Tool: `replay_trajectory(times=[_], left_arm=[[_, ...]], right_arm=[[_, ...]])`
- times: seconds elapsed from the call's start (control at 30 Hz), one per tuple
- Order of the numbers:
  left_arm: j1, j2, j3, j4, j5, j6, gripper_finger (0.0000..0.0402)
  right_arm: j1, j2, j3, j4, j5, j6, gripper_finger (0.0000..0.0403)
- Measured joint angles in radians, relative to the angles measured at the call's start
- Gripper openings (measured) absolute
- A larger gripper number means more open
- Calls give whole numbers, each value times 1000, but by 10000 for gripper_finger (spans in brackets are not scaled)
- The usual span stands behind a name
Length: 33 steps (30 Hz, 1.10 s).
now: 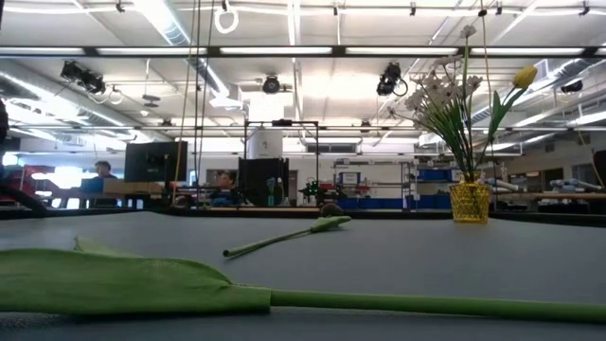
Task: Sort flowers into vase by color
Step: Put the red flowers into the transparent vase
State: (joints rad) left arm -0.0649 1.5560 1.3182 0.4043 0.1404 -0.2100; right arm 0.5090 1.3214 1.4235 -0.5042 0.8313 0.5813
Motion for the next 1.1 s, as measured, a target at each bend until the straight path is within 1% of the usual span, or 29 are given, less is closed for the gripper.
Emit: replay_trajectory(times=[0.03, 0.13, 0.27, 0.4, 0.57, 0.87, 1.1], left_arm=[[6, -12, 0, -27, -1, -7, 115], [14, -63, 0, -180, -4, -27, 143], [0, -112, 0, -301, -9, 1, 159], [-18, -146, 0, -323, -46, 29, 160], [-18, -150, 0, -329, -79, 33, 160], [-25, -151, 0, -352, -79, 19, 160], [-27, -182, -1, -372, -85, 15, 160]], right_arm=[[1, -10, 0, -5, 12, -3, 18], [1, -45, 0, -39, 21, -14, 18], [1, -95, 0, -94, 38, -17, 18], [1, -131, 0, -100, 40, -32, 18], [2, -154, 0, -100, 35, -40, 18], [2, -157, 0, -100, 18, -62, 18], [2, -157, 0, -100, 4, -84, 18]])
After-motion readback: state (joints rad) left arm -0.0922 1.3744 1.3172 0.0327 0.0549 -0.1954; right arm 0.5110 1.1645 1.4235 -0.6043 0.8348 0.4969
